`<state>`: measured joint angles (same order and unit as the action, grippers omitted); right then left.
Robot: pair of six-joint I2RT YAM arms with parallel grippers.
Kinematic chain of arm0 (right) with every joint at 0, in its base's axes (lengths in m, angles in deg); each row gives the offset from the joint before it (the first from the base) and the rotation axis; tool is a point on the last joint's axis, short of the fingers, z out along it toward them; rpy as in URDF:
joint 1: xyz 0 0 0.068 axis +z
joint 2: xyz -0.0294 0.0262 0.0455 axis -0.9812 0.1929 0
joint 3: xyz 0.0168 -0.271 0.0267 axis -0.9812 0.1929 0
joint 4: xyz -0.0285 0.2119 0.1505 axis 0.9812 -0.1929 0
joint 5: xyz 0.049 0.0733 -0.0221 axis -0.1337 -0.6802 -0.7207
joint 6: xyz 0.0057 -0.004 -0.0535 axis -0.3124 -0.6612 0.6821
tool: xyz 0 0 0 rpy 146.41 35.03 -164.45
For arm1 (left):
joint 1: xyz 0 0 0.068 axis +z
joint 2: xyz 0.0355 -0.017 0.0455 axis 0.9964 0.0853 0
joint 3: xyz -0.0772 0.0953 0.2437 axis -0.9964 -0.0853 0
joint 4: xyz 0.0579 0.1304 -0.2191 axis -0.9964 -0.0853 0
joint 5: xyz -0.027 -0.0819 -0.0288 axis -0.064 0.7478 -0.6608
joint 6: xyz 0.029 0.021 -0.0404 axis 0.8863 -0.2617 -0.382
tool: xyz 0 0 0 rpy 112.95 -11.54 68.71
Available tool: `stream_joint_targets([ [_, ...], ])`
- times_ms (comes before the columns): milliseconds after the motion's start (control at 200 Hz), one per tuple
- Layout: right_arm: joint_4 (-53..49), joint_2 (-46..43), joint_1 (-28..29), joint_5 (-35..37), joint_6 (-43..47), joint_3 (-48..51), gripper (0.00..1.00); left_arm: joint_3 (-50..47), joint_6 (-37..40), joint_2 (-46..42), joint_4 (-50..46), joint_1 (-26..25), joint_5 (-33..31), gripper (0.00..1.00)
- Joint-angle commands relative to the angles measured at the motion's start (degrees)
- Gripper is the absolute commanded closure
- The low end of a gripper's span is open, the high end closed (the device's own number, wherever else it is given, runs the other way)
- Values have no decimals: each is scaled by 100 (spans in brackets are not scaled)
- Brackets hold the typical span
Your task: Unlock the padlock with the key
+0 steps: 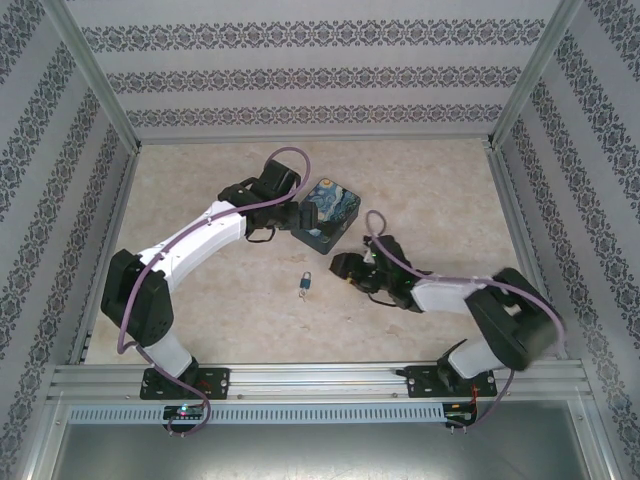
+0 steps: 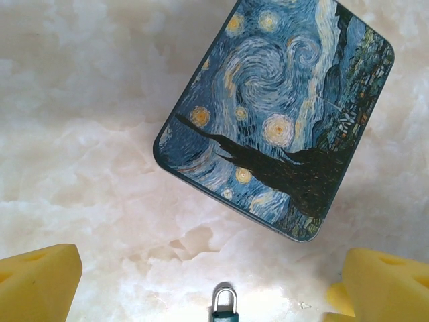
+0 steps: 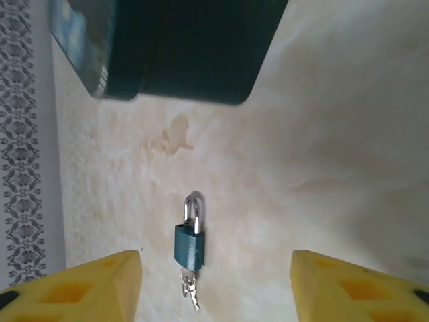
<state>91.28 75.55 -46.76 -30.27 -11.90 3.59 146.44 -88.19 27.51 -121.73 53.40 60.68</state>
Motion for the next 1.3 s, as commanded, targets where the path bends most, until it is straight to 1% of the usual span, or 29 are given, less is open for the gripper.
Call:
stream_joint_targets([
  [0,-654,-875,-529,-248,301,265,21,-81,2,-350,-161,92,-45,0],
  [25,-859,-1119,-676,-292,371,280,15,-94,20,-388,-178,112,-76,0],
  [55,-1132,-1388,-855,-330,484,266,12,-107,41,-450,-200,138,-119,0],
  [70,-1300,-1528,-963,-348,550,256,5,-114,54,-468,-217,159,-144,0],
  [90,-1511,-1709,-1083,-354,622,225,2,-123,79,-512,-235,183,-179,0],
  [205,-2691,-2624,-1969,-271,1142,-91,2,-240,194,-771,-242,418,-492,0],
  [305,-3426,-2985,-2882,-214,1645,-526,2,-504,293,-1085,66,750,-506,0],
  [375,-3836,-2972,-3352,62,1997,-913,2,-763,330,-1324,345,1011,-535,0],
  [425,-3921,-2851,-3583,260,2238,-1120,2,-1000,413,-1499,606,1197,-616,0],
  [485,-4013,-2600,-3763,731,2459,-1355,2,-1348,549,-1762,1017,1351,-907,0],
  [530,-4004,-2399,-3825,1251,2638,-1463,2,-1736,723,-1984,1475,1441,-1105,1],
  [570,-3839,-2270,-3833,1792,2720,-1431,2,-2149,912,-2216,1996,1493,-1372,1],
  [660,-3119,-2129,-3836,2809,3056,-1151,2,-3175,1412,-2748,3219,1541,-1980,1],
  [695,-2845,-2102,-3836,3078,3223,-1047,2,-3458,1546,-2888,3549,1608,-2167,1],
  [754,-2434,-2054,-3829,3360,3470,-918,2,-3869,1961,-3061,4070,1772,-2225,1],
  [849,-1666,-1946,-3827,3382,3783,-665,2,-4395,2286,-3178,4744,2060,-2286,1],
  [904,-1290,-1823,-3817,3243,4031,-556,2,-4639,2376,-3200,5052,2239,-2266,1],
  [1014,-617,-1578,-3792,3149,4377,-321,2,-5058,2569,-3054,5717,2502,-1947,1],
  [1084,-263,-1376,-3783,3098,4434,-184,2,-5238,2670,-2784,6122,2554,-1878,1],
  [1139,212,-1176,-3738,3000,4559,-16,2,-5357,2730,-2474,6465,2581,-1769,0],
  [1184,571,-1006,-3632,3022,4663,109,2,-5561,2811,-2209,6990,2581,-1758,1],
  [1214,871,-908,-3544,2970,4853,192,2,-5712,3022,-2038,7469,2573,-1734,0],
  [1239,1101,-827,-3445,2978,5018,251,2,-5814,3053,-1884,7817,2589,-1758,1],
  [1279,1420,-668,-3302,2977,5233,326,2,-5796,2978,-1699,7833,2640,-1737,1],
  [1299,1580,-570,-3248,2953,5330,357,2,-5842,3000,-1598,8020,2657,-1641,1],
])
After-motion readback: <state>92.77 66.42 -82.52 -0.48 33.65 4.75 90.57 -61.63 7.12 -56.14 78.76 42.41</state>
